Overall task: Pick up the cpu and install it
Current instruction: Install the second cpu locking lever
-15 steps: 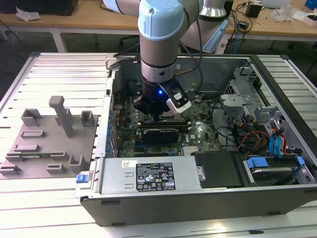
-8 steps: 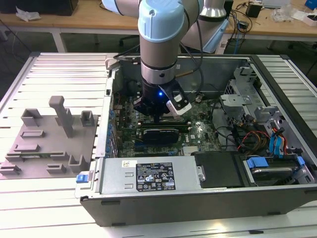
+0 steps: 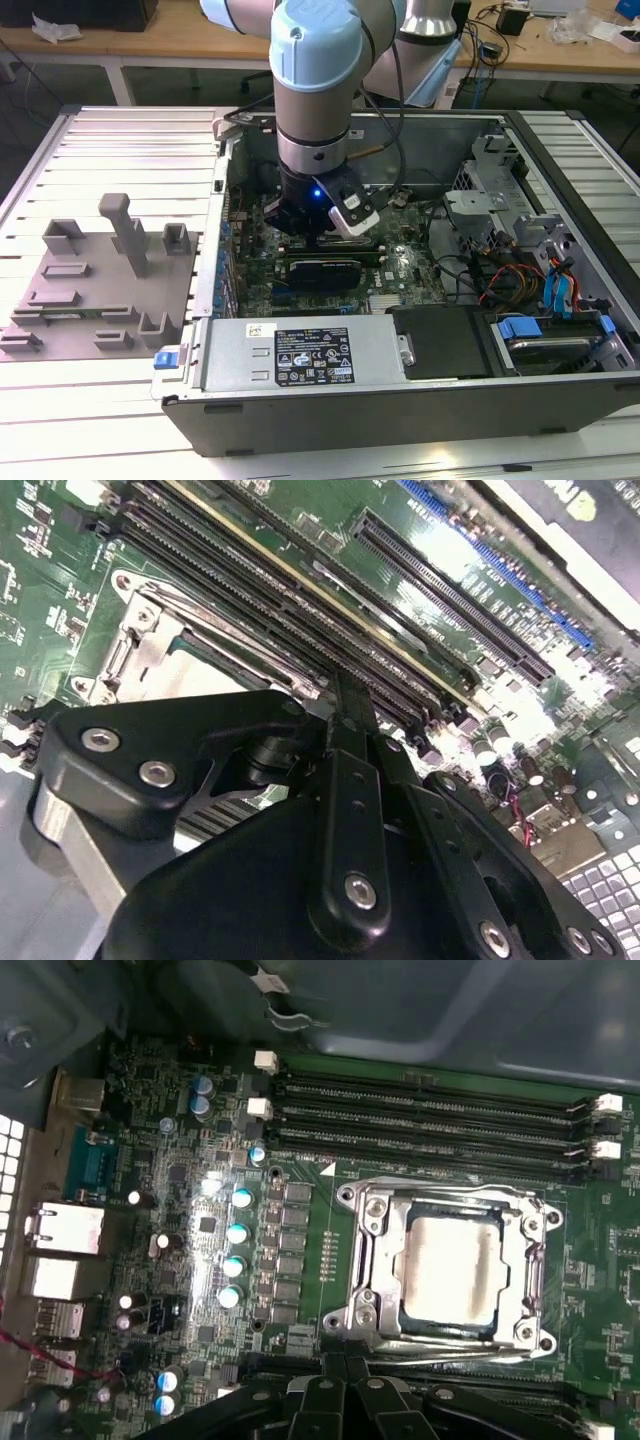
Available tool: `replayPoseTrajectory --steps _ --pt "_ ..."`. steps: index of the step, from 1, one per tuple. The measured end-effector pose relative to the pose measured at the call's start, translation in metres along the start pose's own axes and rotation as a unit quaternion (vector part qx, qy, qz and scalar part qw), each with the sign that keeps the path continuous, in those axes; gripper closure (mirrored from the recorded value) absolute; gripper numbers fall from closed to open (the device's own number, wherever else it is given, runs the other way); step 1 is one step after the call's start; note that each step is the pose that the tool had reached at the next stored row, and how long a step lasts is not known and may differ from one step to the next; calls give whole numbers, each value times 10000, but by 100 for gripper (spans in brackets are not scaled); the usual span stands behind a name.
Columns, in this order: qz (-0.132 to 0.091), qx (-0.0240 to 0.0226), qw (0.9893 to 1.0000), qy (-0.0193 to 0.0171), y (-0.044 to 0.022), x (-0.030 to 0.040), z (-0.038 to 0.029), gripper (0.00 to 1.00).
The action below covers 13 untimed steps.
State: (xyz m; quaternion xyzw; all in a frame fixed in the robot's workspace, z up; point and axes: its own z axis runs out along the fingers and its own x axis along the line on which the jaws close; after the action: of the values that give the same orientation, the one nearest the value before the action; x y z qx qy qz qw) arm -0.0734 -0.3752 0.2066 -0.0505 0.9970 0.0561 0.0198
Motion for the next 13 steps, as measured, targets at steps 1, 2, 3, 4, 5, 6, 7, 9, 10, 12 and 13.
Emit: replayPoseTrajectory --steps 1,2,3,4,5,6,7,9,10,12,13 --pt "3 -45 10000 -5 0 1 2 89" --pt "7 -94 10000 -10 -2 2 4 89" --pt "11 -149 9999 -17 -6 4 10 89" --pt "17 -176 9998 -21 -12 7 23 89" --pt "22 -190 9998 -22 -19 11 38 89" --pt "27 -206 9998 -25 -25 16 49 89" --pt "31 -225 9997 -27 -28 19 51 89" --pt "33 -232 9997 -28 -27 19 52 89" --pt "32 -231 9997 -28 -28 19 51 89" --pt "33 -230 9997 -27 -28 19 40 89" --pt "33 -231 9997 -28 -25 18 22 89"
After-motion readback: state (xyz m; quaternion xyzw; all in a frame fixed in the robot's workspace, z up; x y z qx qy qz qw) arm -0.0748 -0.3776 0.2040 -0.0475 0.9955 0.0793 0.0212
